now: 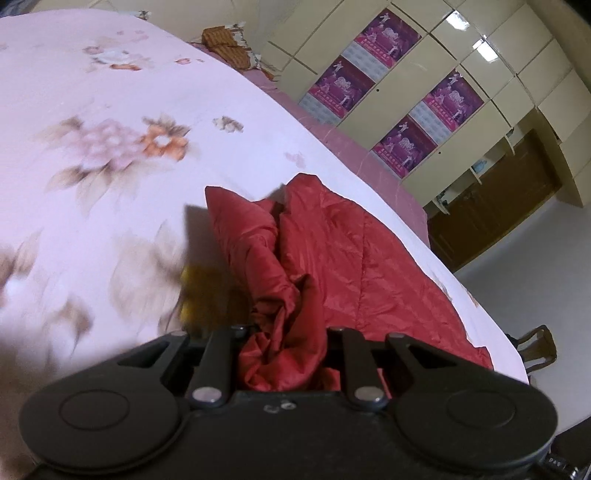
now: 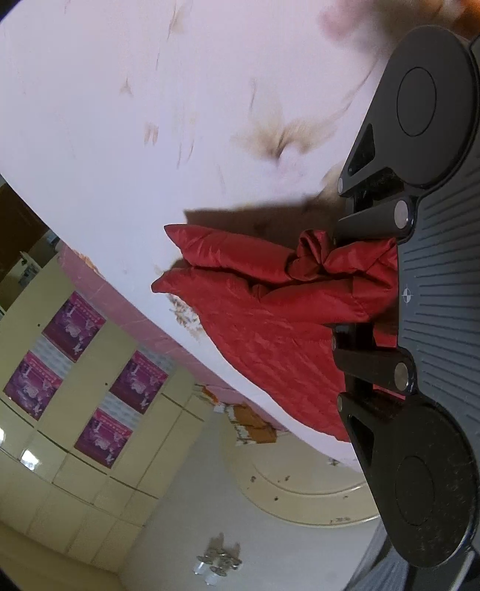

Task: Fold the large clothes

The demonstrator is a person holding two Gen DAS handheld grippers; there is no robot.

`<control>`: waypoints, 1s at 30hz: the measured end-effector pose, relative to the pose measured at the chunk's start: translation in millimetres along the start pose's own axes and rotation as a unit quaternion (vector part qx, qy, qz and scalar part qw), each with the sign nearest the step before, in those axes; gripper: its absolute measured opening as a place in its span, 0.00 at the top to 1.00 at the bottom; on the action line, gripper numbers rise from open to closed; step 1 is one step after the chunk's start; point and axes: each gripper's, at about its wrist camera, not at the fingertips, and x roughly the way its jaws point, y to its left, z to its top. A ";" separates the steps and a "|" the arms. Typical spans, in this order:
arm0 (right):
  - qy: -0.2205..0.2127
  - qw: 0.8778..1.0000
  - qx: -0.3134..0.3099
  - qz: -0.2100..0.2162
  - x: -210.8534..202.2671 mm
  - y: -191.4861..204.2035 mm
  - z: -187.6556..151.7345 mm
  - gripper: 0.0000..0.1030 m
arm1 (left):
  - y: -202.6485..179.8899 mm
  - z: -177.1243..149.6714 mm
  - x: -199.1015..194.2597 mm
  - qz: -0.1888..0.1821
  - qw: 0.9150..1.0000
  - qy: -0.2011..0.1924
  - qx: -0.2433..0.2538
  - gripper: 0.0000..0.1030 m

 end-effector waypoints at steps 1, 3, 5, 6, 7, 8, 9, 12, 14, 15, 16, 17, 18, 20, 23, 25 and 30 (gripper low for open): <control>0.003 1.000 -0.002 0.000 -7.5 -3.4 -4.6 0.82 | 1.3 -6.9 -6.7 -0.001 1.000 0.000 -0.002 0.82; 0.005 1.000 0.000 0.001 -20.0 -7.9 -10.6 0.82 | 4.3 -17.5 -17.2 -0.001 1.000 0.000 -0.003 0.82; 0.007 1.000 0.004 0.001 -31.4 -14.2 -18.0 0.82 | 7.8 -27.3 -26.8 0.001 1.000 0.000 -0.004 0.82; 0.008 1.000 0.006 0.001 -36.2 -17.0 -22.0 0.82 | 9.2 -32.8 -31.7 0.001 1.000 0.000 -0.006 0.82; 0.008 1.000 0.008 0.002 -41.0 -19.3 -25.9 0.82 | 11.4 -37.3 -35.9 0.001 1.000 -0.001 -0.009 0.82; 0.008 1.000 0.009 0.003 -44.5 -19.3 -27.4 0.82 | 12.8 -41.7 -39.6 0.001 1.000 -0.001 -0.010 0.82; 0.008 1.000 0.011 0.003 -48.8 -20.9 -30.8 0.82 | 13.2 -46.4 -44.0 0.002 1.000 -0.002 -0.009 0.82; 0.007 1.000 0.008 0.006 -60.9 -22.9 -34.3 0.82 | 15.9 -56.5 -55.0 0.000 1.000 -0.005 -0.005 0.82; 0.007 1.000 0.008 0.008 -65.0 -21.0 -34.0 0.82 | 19.9 -63.7 -62.3 -0.001 1.000 -0.007 -0.009 0.82; 0.007 1.000 0.008 0.009 -68.0 -21.7 -36.8 0.82 | 21.0 -67.5 -65.8 -0.002 1.000 -0.008 -0.009 0.82; 0.008 1.000 0.008 0.009 -71.1 -23.1 -39.6 0.82 | 23.0 -71.2 -68.6 -0.001 1.000 -0.008 -0.008 0.82; 0.009 1.000 0.010 0.009 -73.2 -24.1 -42.0 0.82 | 24.6 -74.2 -71.0 0.001 1.000 -0.008 -0.005 0.82; 0.012 1.000 0.016 0.008 -75.3 -26.8 -44.6 0.82 | 27.9 -78.8 -73.3 0.002 1.000 -0.007 -0.003 0.82; 0.020 1.000 0.017 0.005 -76.8 -33.1 -49.6 0.82 | 35.2 -83.6 -73.8 0.001 1.000 0.000 -0.011 0.81; 0.023 0.999 0.029 0.006 -73.6 -40.4 -50.2 0.82 | 38.5 -83.4 -68.1 0.006 1.000 0.003 -0.007 0.75; 0.021 0.999 0.030 0.004 -68.5 -40.9 -48.0 0.82 | 36.9 -83.2 -65.4 0.010 1.000 0.000 -0.005 0.69; 0.006 0.999 0.032 -0.003 -76.6 -44.2 -46.7 0.72 | 44.4 -83.7 -73.4 -0.015 1.000 -0.004 -0.027 0.40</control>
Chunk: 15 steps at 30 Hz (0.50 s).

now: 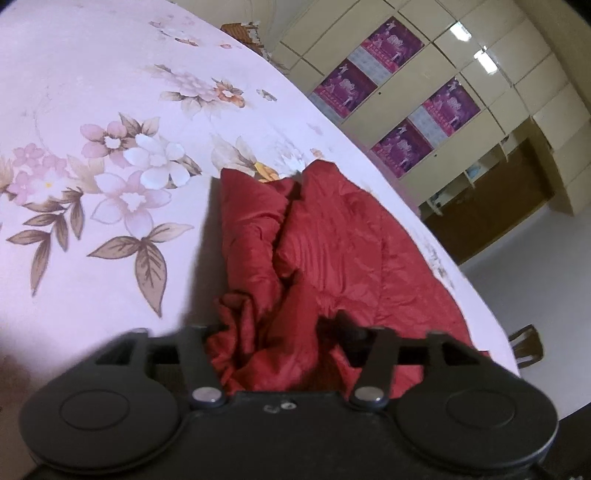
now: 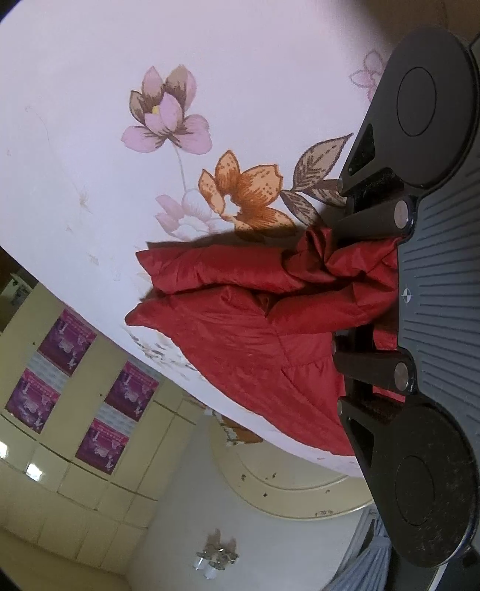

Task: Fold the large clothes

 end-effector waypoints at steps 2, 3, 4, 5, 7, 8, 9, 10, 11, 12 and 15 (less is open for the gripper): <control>-0.018 1.000 -0.009 -0.019 -14.1 -0.8 -3.6 0.63 | 4.9 -2.5 -9.5 -0.008 1.000 0.003 -0.006 0.29; -0.030 0.999 -0.012 -0.033 -22.0 1.1 -2.6 0.55 | 7.4 -4.1 -15.9 -0.005 1.000 0.002 -0.006 0.29; -0.042 0.998 -0.016 -0.047 -28.7 3.1 -4.4 0.50 | 11.4 -6.6 -23.0 -0.001 1.000 0.000 -0.009 0.28; -0.063 0.995 -0.024 -0.067 -43.1 0.0 -8.4 0.42 | 15.0 -8.6 -27.7 -0.002 1.000 0.000 -0.012 0.28; -0.104 0.989 -0.047 -0.093 -66.0 8.3 -11.6 0.43 | 22.1 -15.0 -39.2 -0.007 1.000 -0.001 -0.017 0.29; -0.116 0.987 -0.058 -0.100 -73.6 12.4 -14.1 0.43 | 23.5 -17.6 -42.6 -0.010 1.000 -0.002 -0.018 0.31; -0.124 0.984 -0.072 -0.103 -79.7 20.0 -16.6 0.50 | 23.2 -19.8 -44.8 -0.014 1.000 -0.001 -0.020 0.31; -0.122 0.983 -0.089 -0.101 -80.6 28.9 -19.2 0.59 | 21.8 -20.9 -45.2 -0.022 0.999 0.001 -0.024 0.32; -0.116 0.983 -0.104 -0.099 -78.3 36.7 -22.9 0.78 | 20.2 -22.0 -43.1 -0.030 0.999 0.005 -0.027 0.34; -0.108 0.983 -0.115 -0.095 -73.0 46.7 -25.8 0.88 | 16.6 -20.7 -39.9 -0.030 0.999 0.007 -0.026 0.35; -0.076 0.985 -0.139 -0.068 -49.6 71.4 -35.8 0.93 | 9.8 -17.7 -24.9 -0.024 0.999 0.005 -0.029 0.43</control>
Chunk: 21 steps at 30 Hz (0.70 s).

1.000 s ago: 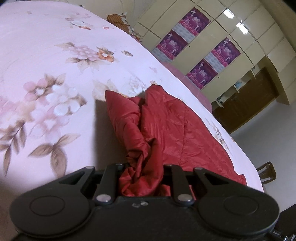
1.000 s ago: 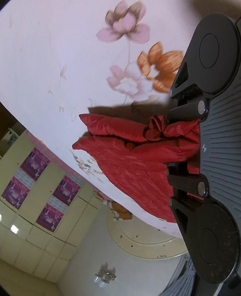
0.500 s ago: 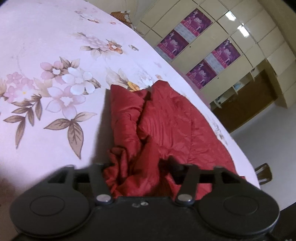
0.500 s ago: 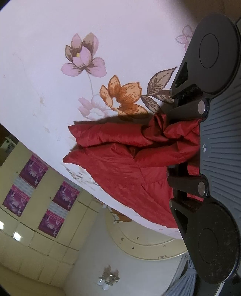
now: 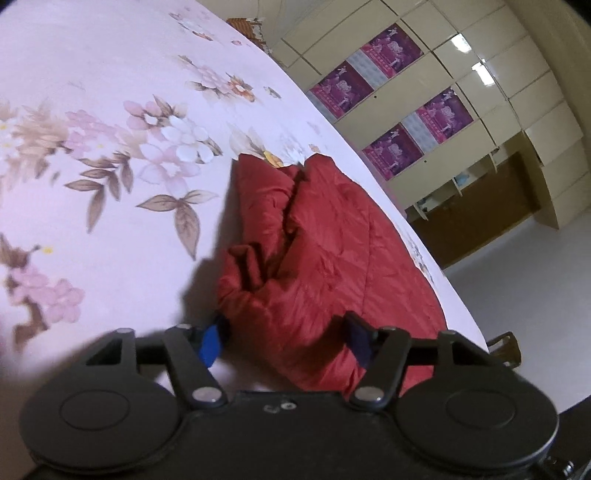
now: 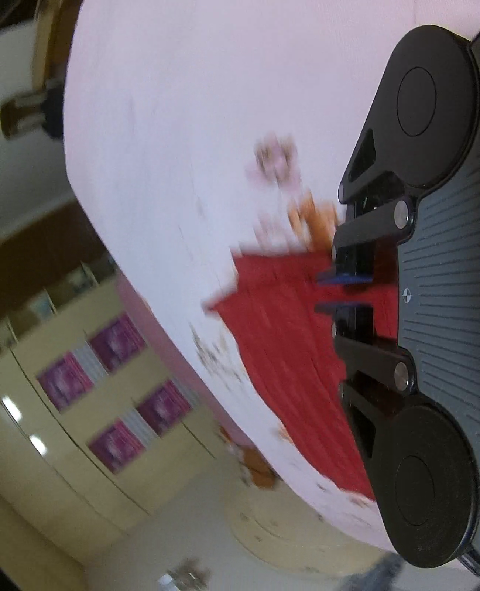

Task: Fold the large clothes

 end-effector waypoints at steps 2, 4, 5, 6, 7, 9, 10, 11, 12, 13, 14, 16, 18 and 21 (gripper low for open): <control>0.020 0.999 -0.023 0.017 14.1 22.4 -7.2 0.94 | -0.3 5.2 10.6 0.005 1.000 0.000 0.001 0.47; 0.039 0.997 -0.054 0.034 29.8 48.8 -15.5 0.94 | -1.3 10.9 19.3 0.002 1.000 0.004 0.007 0.59; 0.050 0.995 -0.074 0.044 39.6 62.7 -20.8 0.94 | -0.7 12.1 22.9 -0.001 1.000 0.007 0.012 0.66; 0.058 0.993 -0.090 0.051 47.3 74.2 -25.3 0.94 | 0.3 12.4 26.2 -0.002 1.000 0.010 0.020 0.70; 0.064 0.990 -0.111 0.057 55.7 87.8 -30.7 0.94 | -1.0 11.7 28.2 -0.003 1.000 0.010 0.027 0.75; 0.072 0.986 -0.138 0.063 72.9 106.8 -40.3 0.94 | -4.6 9.3 28.7 0.001 0.999 0.005 0.039 0.78; 0.078 0.984 -0.148 0.067 83.9 114.2 -45.4 0.94 | -5.0 8.6 28.1 0.002 0.999 0.002 0.038 0.79; 0.082 0.982 -0.159 0.066 93.4 120.6 -49.4 0.94 | -5.2 7.9 27.8 0.001 0.999 -0.001 0.039 0.80; 0.086 0.980 -0.171 0.063 102.8 125.8 -52.8 0.94 | -4.2 7.3 27.1 0.001 0.999 -0.003 0.040 0.80; 0.098 0.977 -0.181 0.059 115.6 129.7 -57.1 0.94 | -3.4 6.7 26.8 0.000 0.999 -0.004 0.039 0.80; 0.117 0.974 -0.190 0.048 128.2 128.6 -61.9 0.94 | -2.8 6.6 26.2 -0.002 0.999 -0.005 0.037 0.80; 0.136 0.970 -0.201 0.032 148.0 122.7 -73.2 0.97 | -6.0 7.7 21.7 -0.004 0.999 -0.009 0.039 0.82; 0.136 0.972 -0.187 0.030 152.3 117.0 -75.3 1.00 | -17.6 10.8 11.5 -0.010 0.998 -0.023 0.062 0.83; 0.144 0.972 -0.185 0.024 152.5 118.7 -72.0 0.99 | -35.9 14.7 -0.4 -0.016 0.994 -0.036 0.100 0.83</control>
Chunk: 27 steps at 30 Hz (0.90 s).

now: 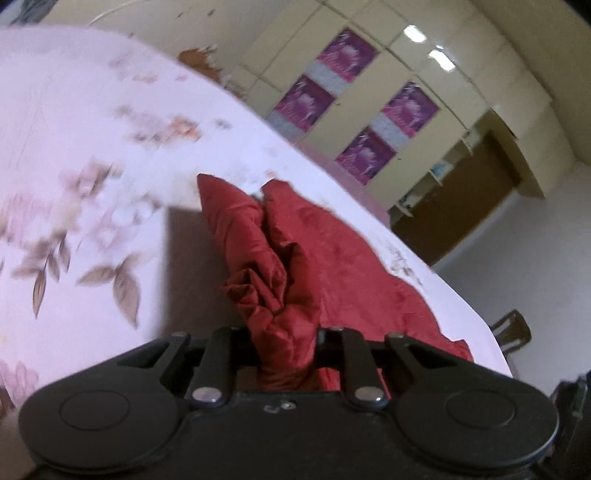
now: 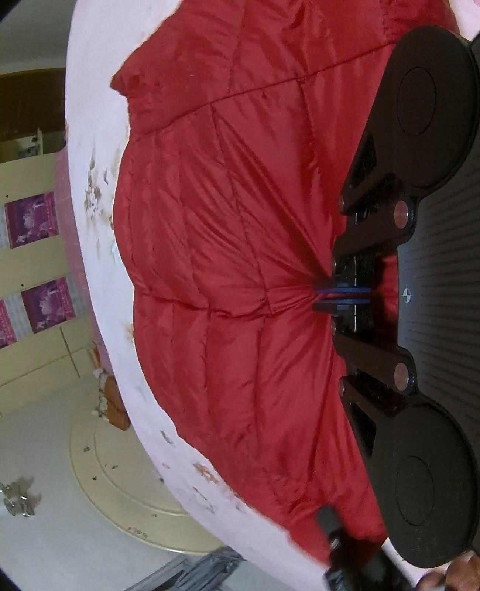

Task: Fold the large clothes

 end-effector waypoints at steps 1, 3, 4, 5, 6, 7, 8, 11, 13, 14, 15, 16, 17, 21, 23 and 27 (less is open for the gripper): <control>0.001 1.000 0.013 0.000 -5.0 -0.1 3.5 0.99 | -5.4 2.3 -2.1 0.002 1.000 -0.001 0.013 0.83; -0.023 0.999 0.029 0.012 -29.6 -0.6 8.5 0.99 | -14.9 4.6 -4.8 0.006 0.999 -0.002 0.040 0.83; -0.033 0.999 0.029 0.017 -43.2 0.2 8.7 0.99 | -18.9 5.4 -6.2 0.007 0.999 -0.003 0.050 0.83; -0.038 0.999 0.027 0.022 -57.0 1.0 7.7 0.99 | -22.6 5.8 -7.5 0.008 0.998 -0.004 0.059 0.83; -0.038 0.999 0.026 0.024 -66.2 0.4 6.1 0.99 | -26.8 4.5 -8.5 0.009 0.998 -0.005 0.069 0.83; -0.035 0.999 0.029 0.025 -72.7 -0.4 3.9 0.99 | -30.4 4.5 -9.7 0.010 0.997 -0.007 0.078 0.83; -0.028 0.999 0.035 0.027 -77.9 -1.3 -0.7 0.99 | -33.7 5.1 -11.2 0.009 0.996 -0.009 0.086 0.83; -0.002 0.999 0.044 0.028 -69.9 -2.0 -15.8 0.99 | -45.9 5.5 -15.7 0.001 0.993 -0.014 0.116 0.83; 0.028 0.998 0.045 0.027 -50.9 -2.2 -28.5 0.99 | -53.3 7.9 -18.5 -0.011 0.991 -0.015 0.129 0.83; 0.032 0.998 0.042 0.023 -44.8 -2.7 -34.0 0.99 | -60.0 6.7 -20.5 -0.017 0.990 -0.017 0.141 0.83; 0.034 0.998 0.040 0.020 -36.1 -3.0 -38.5 0.99 | -65.0 5.5 -22.4 -0.023 0.988 -0.020 0.151 0.83; 0.033 0.998 0.044 0.023 -32.6 -4.4 -39.7 0.99 | -71.5 4.8 -23.9 -0.029 0.986 -0.024 0.162 0.83; 0.031 0.998 0.049 0.026 -30.6 -6.8 -40.2 0.99 | -78.3 4.0 -26.0 -0.037 0.984 -0.029 0.171 0.83; 0.030 0.996 0.066 0.043 -29.0 -15.7 -41.7 1.00 | -114.6 -3.9 -30.1 -0.064 0.971 -0.047 0.224 0.83; 0.034 0.996 0.064 0.047 -33.3 -18.3 -39.3 0.99 | -130.3 -9.4 -28.1 -0.067 0.966 -0.052 0.244 0.83; -0.122 0.989 0.082 -0.027 -112.7 -52.6 -33.3 0.99 | -152.2 -16.7 -21.4 -0.070 0.963 -0.045 0.257 0.83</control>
